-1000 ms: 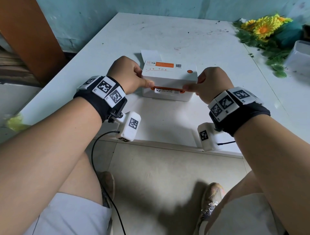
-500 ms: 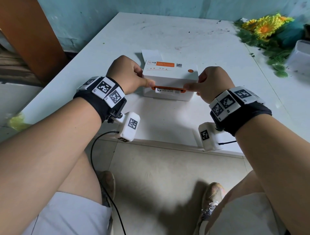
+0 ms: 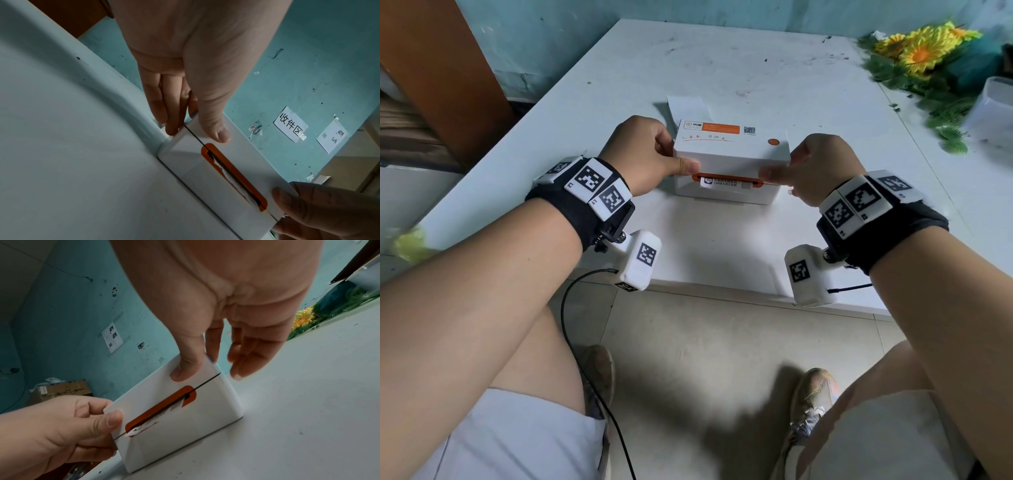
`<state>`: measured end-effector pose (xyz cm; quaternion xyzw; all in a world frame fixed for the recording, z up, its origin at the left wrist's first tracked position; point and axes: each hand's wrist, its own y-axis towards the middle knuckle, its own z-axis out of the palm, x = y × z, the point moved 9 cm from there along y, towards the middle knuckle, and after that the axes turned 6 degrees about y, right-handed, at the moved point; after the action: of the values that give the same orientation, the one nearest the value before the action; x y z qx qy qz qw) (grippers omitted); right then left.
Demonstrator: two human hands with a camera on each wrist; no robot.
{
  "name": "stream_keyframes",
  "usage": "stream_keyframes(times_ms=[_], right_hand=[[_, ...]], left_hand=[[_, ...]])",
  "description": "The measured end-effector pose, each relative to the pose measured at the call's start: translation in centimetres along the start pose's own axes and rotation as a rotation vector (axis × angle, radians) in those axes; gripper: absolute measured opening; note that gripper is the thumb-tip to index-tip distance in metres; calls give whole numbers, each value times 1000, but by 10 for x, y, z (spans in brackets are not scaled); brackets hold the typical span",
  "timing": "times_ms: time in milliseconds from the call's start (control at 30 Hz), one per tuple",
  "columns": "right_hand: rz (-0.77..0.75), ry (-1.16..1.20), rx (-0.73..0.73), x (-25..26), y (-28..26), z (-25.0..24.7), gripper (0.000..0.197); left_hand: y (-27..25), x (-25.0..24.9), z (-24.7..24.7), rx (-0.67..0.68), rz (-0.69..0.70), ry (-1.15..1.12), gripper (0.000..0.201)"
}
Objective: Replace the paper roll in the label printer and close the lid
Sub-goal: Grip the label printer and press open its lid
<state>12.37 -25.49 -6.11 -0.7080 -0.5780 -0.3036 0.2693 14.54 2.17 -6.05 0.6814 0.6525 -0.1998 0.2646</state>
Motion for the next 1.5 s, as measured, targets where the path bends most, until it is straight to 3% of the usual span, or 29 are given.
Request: stream_keyframes(times_ms=[433, 733, 933, 1300, 1500], right_hand=[[82, 291, 76, -11, -2, 6, 41], [94, 424, 102, -10, -1, 2, 39], [96, 419, 111, -8, -6, 2, 39], [86, 410, -31, 7, -6, -4, 50], [102, 365, -87, 14, -7, 1, 61]], left_hand=[[5, 2, 8, 80, 29, 11, 45], [5, -1, 8, 97, -18, -219, 41], [3, -1, 9, 111, -30, -204, 42], [-6, -9, 6, 6, -120, -255, 59], [-3, -17, 2, -39, -118, -96, 76]])
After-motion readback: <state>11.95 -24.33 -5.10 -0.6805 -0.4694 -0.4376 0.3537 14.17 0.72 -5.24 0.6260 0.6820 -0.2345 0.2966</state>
